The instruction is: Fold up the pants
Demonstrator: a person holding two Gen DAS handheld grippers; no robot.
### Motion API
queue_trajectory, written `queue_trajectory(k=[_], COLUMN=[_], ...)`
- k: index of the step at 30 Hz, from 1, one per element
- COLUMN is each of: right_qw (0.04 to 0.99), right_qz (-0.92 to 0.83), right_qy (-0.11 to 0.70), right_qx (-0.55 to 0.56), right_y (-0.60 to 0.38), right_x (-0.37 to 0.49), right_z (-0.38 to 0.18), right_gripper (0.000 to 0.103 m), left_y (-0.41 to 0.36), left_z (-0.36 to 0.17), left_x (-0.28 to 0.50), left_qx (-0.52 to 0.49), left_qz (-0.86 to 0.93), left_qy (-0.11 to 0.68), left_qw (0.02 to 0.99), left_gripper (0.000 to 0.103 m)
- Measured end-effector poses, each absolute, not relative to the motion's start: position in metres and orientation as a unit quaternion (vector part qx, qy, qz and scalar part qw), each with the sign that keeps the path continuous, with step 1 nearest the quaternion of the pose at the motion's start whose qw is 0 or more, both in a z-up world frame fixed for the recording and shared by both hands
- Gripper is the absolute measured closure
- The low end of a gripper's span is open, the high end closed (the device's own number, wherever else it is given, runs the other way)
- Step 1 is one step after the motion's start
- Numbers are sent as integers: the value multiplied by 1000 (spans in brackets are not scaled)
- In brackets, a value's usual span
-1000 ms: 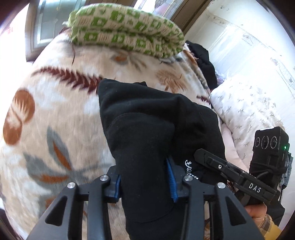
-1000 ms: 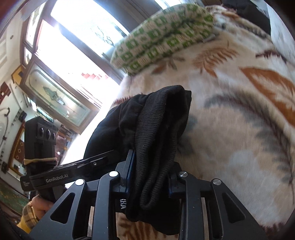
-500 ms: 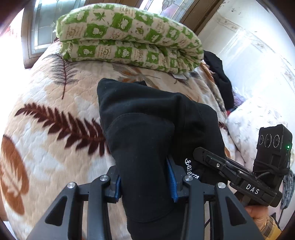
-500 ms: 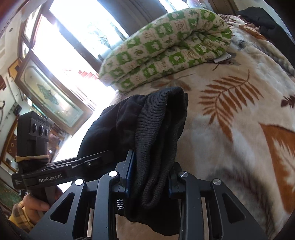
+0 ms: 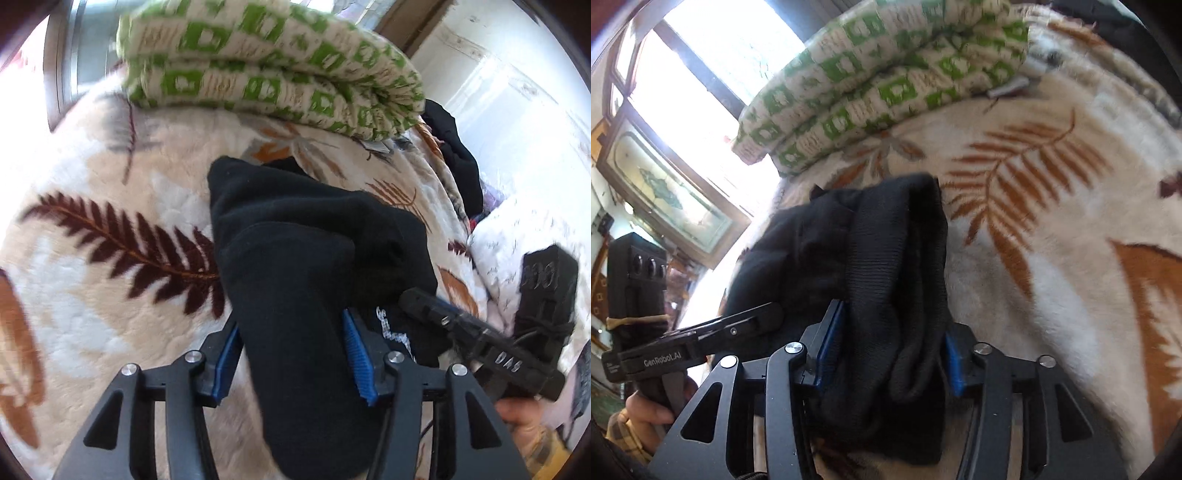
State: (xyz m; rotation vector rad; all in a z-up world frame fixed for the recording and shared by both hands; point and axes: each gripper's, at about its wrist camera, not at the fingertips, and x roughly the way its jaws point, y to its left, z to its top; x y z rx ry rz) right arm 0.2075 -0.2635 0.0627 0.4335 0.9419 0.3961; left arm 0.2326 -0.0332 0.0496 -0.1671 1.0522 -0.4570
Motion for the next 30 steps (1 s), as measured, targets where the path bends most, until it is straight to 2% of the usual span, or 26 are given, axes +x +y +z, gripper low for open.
queue_trajectory(k=[4, 9, 11, 15, 26, 30], right_qw=[868, 860, 864, 860, 877, 877], right_qz=[167, 124, 117, 114, 117, 116], right_qy=[431, 483, 481, 490, 453, 449], right_qx=[181, 107, 91, 82, 107, 129], right_y=[-268, -250, -249, -248, -261, -269], right_x=[189, 193, 195, 199, 165, 148], right_z=[78, 54, 54, 58, 101, 113], right_gripper=[55, 55, 51, 51, 49, 46], left_y=[-34, -43, -46, -50, -43, -42], left_z=[58, 44, 41, 40, 63, 74], left_x=[215, 214, 214, 215, 189, 174], left_qx=[-37, -9, -4, -3, -16, -11], left_qz=[-200, -172, -168, -164, -166, -165], left_qy=[490, 503, 501, 499, 487, 483], left_qw=[848, 847, 849, 851, 857, 860], left_gripper=[47, 46, 46, 46, 47, 47])
